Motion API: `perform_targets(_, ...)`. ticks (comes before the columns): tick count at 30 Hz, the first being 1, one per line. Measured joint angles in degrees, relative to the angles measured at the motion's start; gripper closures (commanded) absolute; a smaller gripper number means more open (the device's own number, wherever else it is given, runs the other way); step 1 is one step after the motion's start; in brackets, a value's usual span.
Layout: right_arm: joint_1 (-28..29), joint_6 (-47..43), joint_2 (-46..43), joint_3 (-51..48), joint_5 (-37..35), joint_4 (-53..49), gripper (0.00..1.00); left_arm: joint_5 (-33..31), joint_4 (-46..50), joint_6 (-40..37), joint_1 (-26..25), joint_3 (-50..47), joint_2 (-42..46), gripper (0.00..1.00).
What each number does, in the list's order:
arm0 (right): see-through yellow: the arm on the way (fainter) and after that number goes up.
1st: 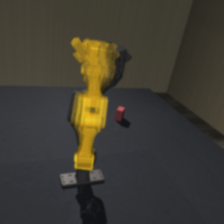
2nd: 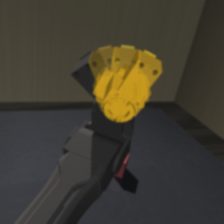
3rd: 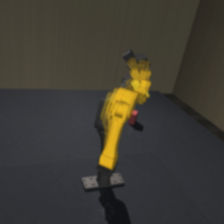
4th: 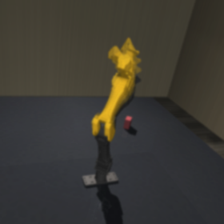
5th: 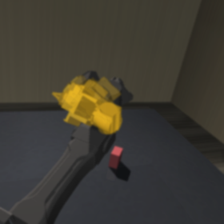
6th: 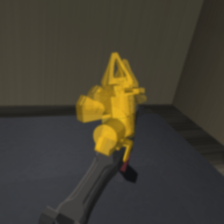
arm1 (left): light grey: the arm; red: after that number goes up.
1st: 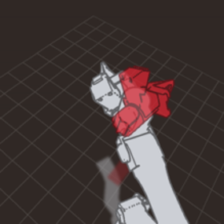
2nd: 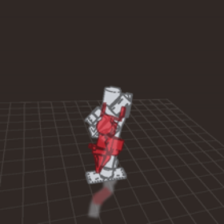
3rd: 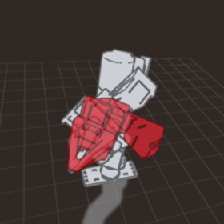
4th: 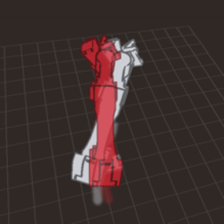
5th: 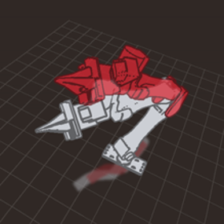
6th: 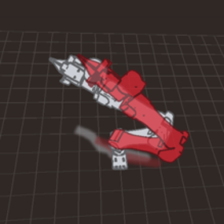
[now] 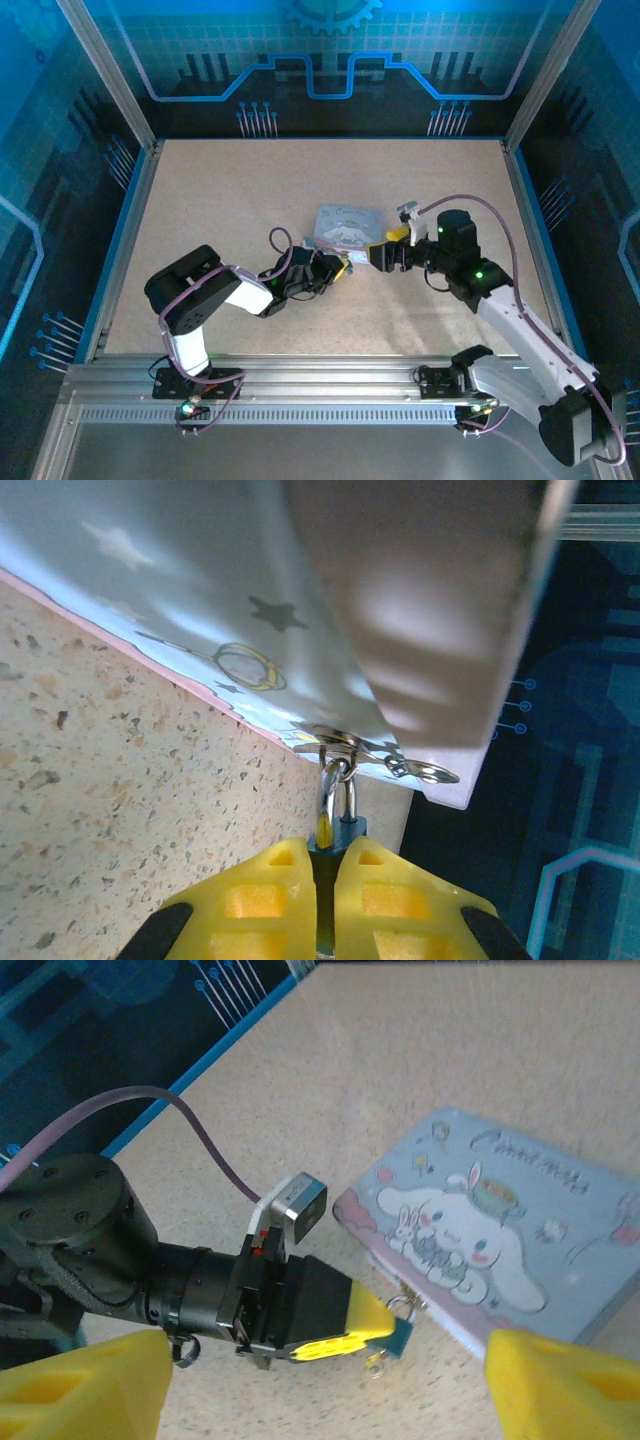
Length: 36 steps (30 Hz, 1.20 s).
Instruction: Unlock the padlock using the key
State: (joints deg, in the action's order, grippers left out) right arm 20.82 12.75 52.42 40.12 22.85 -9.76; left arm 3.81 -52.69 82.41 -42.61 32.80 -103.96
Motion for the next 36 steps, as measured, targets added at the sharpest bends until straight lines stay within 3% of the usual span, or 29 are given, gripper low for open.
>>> perform_targets(7, 2.4, -15.7, -9.5, -4.7, -2.2, 3.0, 0.06, -0.2, 2.4, 0.0, 0.0, 0.0, 1.3, 1.0)
perform_targets(17, 16.8, -39.7, -11.5, -7.5, -17.4, 1.6, 0.06, -1.3, 7.3, 0.3, 0.0, 0.1, 4.4, 1.0)
perform_targets(27, 27.6, -50.9, -1.9, -11.1, -32.6, 4.0, 0.09, -1.9, 7.9, 3.9, 0.0, 0.1, 4.9, 1.0)
perform_targets(36, 29.5, -52.7, 11.7, -13.1, -36.6, 13.2, 0.21, -2.1, 7.8, 6.9, 0.0, 0.1, 4.9, 1.0)
